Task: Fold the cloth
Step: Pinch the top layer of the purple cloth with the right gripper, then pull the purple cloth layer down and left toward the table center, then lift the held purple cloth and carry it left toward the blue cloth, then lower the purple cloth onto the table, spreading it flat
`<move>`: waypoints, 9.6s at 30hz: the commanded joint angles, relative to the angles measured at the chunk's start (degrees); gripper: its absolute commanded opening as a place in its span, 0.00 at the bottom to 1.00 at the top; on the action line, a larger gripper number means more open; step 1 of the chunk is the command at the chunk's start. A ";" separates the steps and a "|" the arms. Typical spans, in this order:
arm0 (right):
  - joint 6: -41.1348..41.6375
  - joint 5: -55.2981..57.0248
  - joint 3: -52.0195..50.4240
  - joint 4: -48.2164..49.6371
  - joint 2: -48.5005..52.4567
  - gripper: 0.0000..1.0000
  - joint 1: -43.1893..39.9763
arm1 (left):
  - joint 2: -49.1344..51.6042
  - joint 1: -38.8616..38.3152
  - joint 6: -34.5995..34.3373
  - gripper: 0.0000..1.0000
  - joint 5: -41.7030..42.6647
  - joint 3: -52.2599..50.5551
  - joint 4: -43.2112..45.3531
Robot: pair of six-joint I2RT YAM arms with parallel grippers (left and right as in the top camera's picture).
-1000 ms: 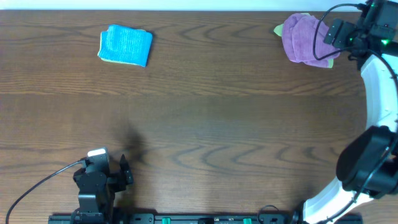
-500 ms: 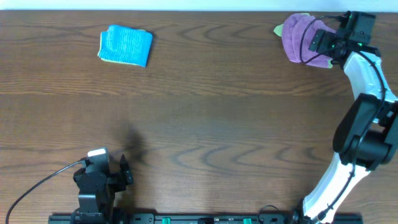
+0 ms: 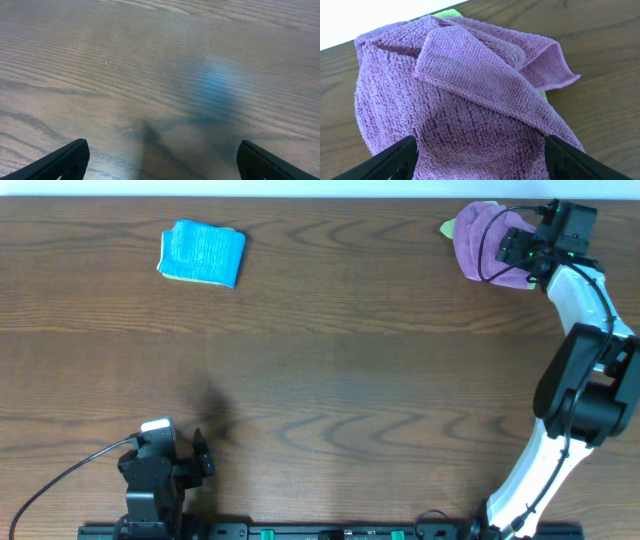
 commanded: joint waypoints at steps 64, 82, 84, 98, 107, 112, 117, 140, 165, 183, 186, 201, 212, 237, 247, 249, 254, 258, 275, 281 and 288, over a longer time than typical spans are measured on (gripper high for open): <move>-4.50 -0.48 0.28 -52.76 -39.93 0.01 25.07 | -0.35 -0.22 -0.63 0.95 -0.79 -0.24 -0.09; 4.85 -6.71 -27.17 -46.14 -62.51 0.01 50.60 | -0.35 -0.22 -0.63 0.95 -0.79 -0.24 -0.09; 5.95 -6.56 -27.19 -43.39 -61.86 0.01 54.84 | -0.35 -0.22 -0.63 0.95 -0.76 -0.24 -0.09; 4.70 4.31 -27.19 -30.36 -47.06 0.01 58.77 | -0.35 -0.22 -0.63 0.95 -0.76 -0.24 -0.09; 3.32 17.29 -26.38 -2.49 -34.38 0.99 40.57 | -0.35 -0.22 -0.63 0.95 -0.76 -0.24 -0.09; 3.30 14.05 -24.59 -6.32 -36.28 0.99 35.69 | -0.35 -0.22 -0.63 0.95 -0.76 -0.24 -0.09; 3.26 6.47 -24.59 -12.59 -37.79 0.99 35.89 | -0.37 -0.22 -0.63 0.95 -0.76 -0.24 -0.09; 22.01 -14.38 -24.61 -4.61 -19.78 0.74 36.22 | -0.35 -0.22 -0.61 0.95 -1.44 -0.24 0.13; 29.46 -14.97 -24.61 6.54 -10.93 0.66 36.59 | -0.35 -0.22 -0.66 0.95 18.97 -0.24 1.46; 30.32 -15.45 -24.61 8.79 -7.61 0.65 36.98 | -0.37 -0.22 -0.63 0.95 18.97 -0.24 1.44; 30.29 -14.78 -24.61 9.09 -7.61 0.46 36.96 | -0.35 -0.22 -0.66 0.95 18.97 -0.24 1.44; 28.79 -23.10 -22.12 16.94 -7.89 0.01 37.75 | -0.37 -0.22 -0.63 0.95 18.97 -0.24 1.44; 26.16 -20.70 -11.47 16.41 -7.89 0.01 44.17 | -0.35 -0.22 -0.63 0.95 18.97 -0.24 1.46; 17.20 -19.56 1.57 5.84 -8.09 0.01 46.82 | -0.37 -0.22 -0.66 0.95 19.02 -0.24 1.75; 13.90 -19.61 8.15 3.52 -8.11 0.01 43.58 | -0.37 -0.22 -0.68 0.95 20.04 -0.24 2.05; 13.18 -17.35 8.15 3.17 -8.11 0.01 44.26 | -0.37 -0.22 -0.68 0.95 20.04 -0.24 2.47; 12.66 -16.46 8.15 2.97 -8.09 0.01 44.85 | -0.35 -0.22 -0.68 0.95 20.06 -0.24 3.04; 10.86 -16.41 8.15 2.97 -7.69 0.01 46.10 | -0.37 -0.22 -1.33 0.95 20.06 -0.24 3.30; 10.14 -18.16 8.17 7.06 -0.20 0.59 50.42 | -0.35 -0.22 -19.76 0.95 20.06 -0.24 3.50; 10.73 -18.16 8.20 1.73 -3.21 0.86 48.87 | -0.37 -0.22 -21.09 0.95 20.06 -0.24 3.87; 4.04 -18.14 8.20 -10.51 -8.20 0.91 46.03 | -0.35 -0.22 -24.22 0.95 20.09 -0.24 5.81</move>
